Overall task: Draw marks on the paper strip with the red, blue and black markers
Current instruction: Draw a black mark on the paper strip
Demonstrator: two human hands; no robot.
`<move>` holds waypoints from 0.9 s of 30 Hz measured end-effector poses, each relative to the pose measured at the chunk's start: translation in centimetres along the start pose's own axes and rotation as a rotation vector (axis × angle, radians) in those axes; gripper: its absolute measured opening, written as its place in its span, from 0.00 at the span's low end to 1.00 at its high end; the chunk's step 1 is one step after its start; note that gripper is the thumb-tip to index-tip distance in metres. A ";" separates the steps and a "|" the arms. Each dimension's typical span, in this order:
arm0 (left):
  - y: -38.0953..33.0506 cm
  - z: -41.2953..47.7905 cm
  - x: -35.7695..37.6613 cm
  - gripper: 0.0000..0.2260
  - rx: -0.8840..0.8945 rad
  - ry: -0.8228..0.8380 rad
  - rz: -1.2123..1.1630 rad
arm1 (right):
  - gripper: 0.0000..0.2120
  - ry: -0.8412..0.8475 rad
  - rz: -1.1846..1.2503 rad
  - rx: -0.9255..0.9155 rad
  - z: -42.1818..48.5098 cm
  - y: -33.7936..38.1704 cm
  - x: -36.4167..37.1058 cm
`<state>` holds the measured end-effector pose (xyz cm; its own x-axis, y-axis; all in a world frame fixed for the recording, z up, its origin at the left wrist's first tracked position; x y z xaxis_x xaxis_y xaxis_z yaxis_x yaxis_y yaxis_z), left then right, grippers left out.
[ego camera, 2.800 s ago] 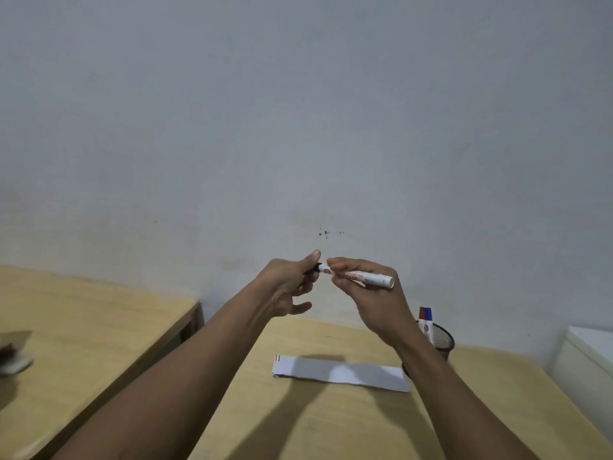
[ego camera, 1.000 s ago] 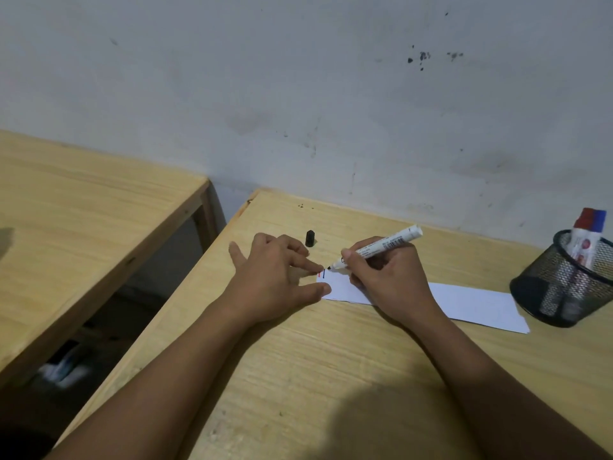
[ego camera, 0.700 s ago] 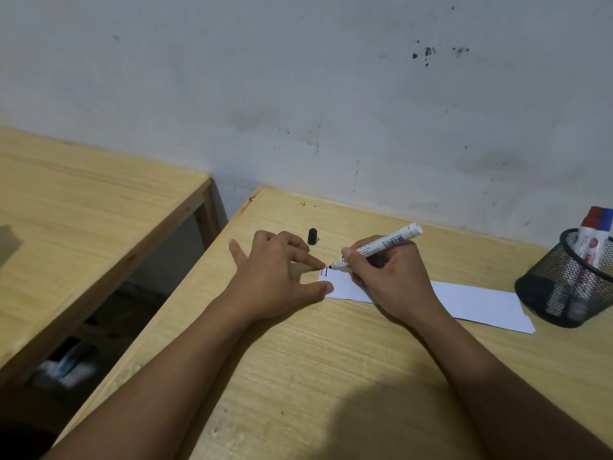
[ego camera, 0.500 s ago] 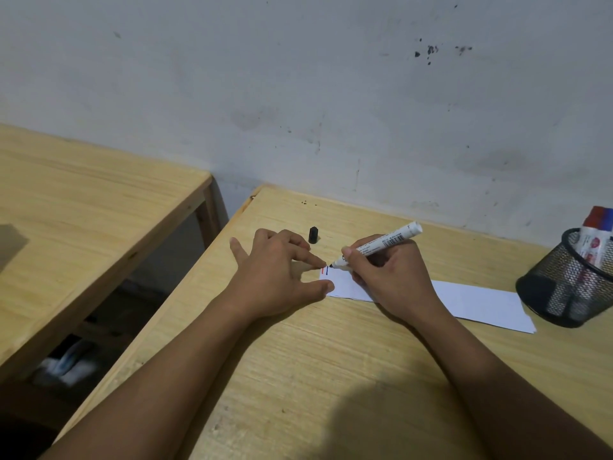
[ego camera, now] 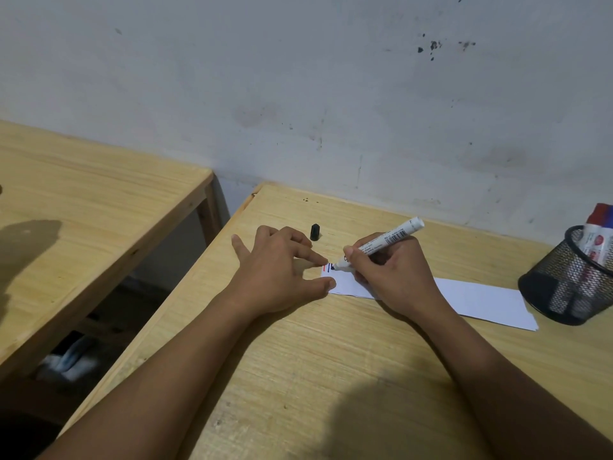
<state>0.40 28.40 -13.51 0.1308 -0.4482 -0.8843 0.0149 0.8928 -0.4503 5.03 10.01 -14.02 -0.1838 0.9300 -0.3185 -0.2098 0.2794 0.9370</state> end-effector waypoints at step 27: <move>-0.2 -0.3 -0.2 0.18 0.018 -0.106 0.000 | 0.04 -0.224 0.337 -0.036 -1.2 3.6 -3.1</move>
<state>0.04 28.31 -13.33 0.2348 -0.4416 -0.8659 0.0326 0.8939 -0.4470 3.71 7.85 -9.85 -0.0350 0.9982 0.0483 -0.2077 -0.0545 0.9767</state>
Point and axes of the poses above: each hand's wrist, its own z-axis towards the middle knuckle, its own x-axis out of the palm, y = z × x, the point moved 6 cm from there along z, towards the middle knuckle, and after that the axes turned 4 degrees about z, right-handed, at the moved point
